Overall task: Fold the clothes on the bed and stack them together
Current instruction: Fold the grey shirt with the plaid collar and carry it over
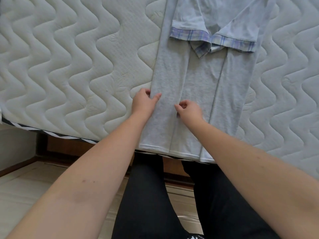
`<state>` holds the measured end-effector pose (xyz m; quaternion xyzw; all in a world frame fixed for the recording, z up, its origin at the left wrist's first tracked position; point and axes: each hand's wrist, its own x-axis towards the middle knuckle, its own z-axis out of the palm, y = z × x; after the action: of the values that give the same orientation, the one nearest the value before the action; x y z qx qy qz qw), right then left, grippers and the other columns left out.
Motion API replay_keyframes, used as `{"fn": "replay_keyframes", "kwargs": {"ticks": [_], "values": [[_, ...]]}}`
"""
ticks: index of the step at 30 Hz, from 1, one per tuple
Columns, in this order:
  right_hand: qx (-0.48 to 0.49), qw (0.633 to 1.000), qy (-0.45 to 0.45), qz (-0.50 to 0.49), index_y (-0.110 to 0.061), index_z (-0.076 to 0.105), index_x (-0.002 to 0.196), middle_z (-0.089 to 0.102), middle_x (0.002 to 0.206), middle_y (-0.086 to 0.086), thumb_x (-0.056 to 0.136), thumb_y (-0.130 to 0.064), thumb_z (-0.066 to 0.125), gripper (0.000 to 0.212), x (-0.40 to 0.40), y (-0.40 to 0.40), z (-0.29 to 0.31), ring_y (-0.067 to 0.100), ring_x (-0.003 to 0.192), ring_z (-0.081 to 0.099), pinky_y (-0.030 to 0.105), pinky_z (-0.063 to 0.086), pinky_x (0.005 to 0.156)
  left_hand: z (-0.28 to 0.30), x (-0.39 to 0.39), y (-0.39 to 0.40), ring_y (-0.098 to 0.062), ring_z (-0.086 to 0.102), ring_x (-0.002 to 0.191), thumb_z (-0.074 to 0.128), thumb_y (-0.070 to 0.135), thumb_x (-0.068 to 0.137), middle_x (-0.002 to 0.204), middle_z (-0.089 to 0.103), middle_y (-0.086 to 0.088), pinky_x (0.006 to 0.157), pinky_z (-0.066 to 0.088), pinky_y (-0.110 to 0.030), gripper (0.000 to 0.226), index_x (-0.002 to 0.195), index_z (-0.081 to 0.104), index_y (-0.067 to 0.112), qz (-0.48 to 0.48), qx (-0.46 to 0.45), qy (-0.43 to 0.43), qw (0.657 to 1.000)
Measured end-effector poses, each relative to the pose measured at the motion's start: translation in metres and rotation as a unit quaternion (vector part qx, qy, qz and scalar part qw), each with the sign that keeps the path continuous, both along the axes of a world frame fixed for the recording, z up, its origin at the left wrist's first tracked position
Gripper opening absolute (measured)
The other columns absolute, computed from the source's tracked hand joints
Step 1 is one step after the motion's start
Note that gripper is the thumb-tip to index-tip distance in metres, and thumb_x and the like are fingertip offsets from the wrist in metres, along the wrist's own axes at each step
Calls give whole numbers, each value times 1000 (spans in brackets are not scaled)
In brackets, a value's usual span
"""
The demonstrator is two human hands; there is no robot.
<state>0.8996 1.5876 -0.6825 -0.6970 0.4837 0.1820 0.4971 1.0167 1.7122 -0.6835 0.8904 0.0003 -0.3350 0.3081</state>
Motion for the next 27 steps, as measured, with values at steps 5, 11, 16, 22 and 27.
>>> {"fn": "replay_keyframes", "kwargs": {"ticks": [5,11,16,22,27], "values": [[51,998,-4,-48,-10,74,101,74,97,7,94,-29,62,24,15,4,-5,25,91,70,46,56,87,-9,17,-15,-26,66,96,70,38,87,102,72,-6,81,48,-32,29,102,68,14,-17,67,10,998],[130,984,-44,-116,-20,68,85,75,95,8,92,-26,67,9,0,-1,-10,18,80,72,32,61,71,-13,31,6,-26,67,93,62,30,94,96,74,-8,84,52,-34,21,98,73,12,-35,31,26,999],[30,998,57,13,-22,69,75,72,66,-5,90,-45,64,28,-2,-9,-9,12,67,71,41,59,76,-12,37,8,-26,67,90,56,35,98,94,72,-8,78,48,-32,29,101,69,9,-96,22,23,995],[-78,996,-16,-36,-24,65,100,65,83,-14,92,-47,58,25,34,-24,4,8,81,63,24,47,66,-6,61,-26,-15,65,85,67,51,87,84,67,5,78,49,-28,39,101,66,15,-62,7,-34,998],[-70,991,-37,-107,-15,65,109,64,88,-9,92,-39,61,29,87,-54,-2,12,85,60,26,44,72,-8,98,-80,-14,63,85,79,38,80,95,67,1,75,47,-20,44,109,64,9,-37,-32,-14,999]]}}
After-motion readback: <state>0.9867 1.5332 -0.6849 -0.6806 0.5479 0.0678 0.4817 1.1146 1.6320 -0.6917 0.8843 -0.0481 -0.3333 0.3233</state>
